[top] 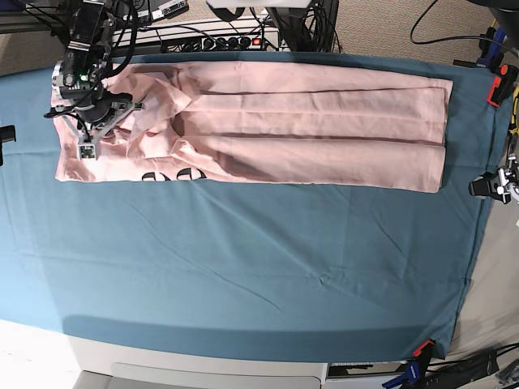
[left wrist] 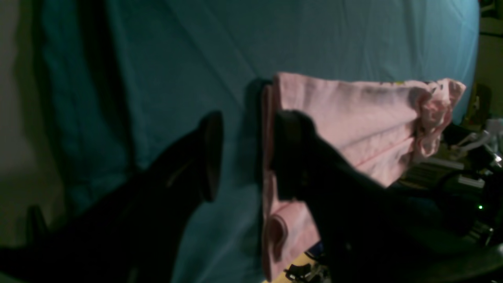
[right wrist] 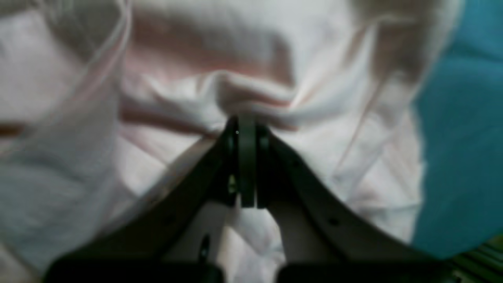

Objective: Fold the T-shirt properly

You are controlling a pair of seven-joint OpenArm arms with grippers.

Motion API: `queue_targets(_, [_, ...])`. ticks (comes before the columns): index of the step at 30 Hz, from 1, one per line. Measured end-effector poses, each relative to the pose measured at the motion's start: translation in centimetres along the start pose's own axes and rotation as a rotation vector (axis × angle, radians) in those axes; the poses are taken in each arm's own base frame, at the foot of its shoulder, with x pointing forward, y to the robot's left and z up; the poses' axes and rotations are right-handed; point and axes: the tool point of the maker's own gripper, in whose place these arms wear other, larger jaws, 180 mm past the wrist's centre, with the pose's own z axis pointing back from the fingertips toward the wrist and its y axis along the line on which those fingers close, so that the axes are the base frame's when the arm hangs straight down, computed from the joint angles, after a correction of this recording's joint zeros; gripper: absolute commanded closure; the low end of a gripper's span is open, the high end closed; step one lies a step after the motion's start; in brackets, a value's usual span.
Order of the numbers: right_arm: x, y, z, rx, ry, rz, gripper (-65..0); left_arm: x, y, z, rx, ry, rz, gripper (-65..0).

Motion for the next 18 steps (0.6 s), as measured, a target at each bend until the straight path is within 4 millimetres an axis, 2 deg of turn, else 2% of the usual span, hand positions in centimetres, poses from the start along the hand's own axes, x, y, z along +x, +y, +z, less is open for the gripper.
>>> queue_targets(4, [2.1,0.0,1.2,-0.004,-0.073,0.009,0.0,0.0,0.0,0.0,0.000,0.000,0.000,-23.4])
queue_targets(12, [3.2,-0.2,1.3,-0.019,-0.137,-0.023,0.0,0.0,0.0,0.0,0.000,0.000,0.000,-23.4])
queue_targets(18, [2.9,2.4,0.6,0.074,-0.140,-0.113,0.0,0.0,0.0,0.0,0.000,0.000,0.000,-23.4])
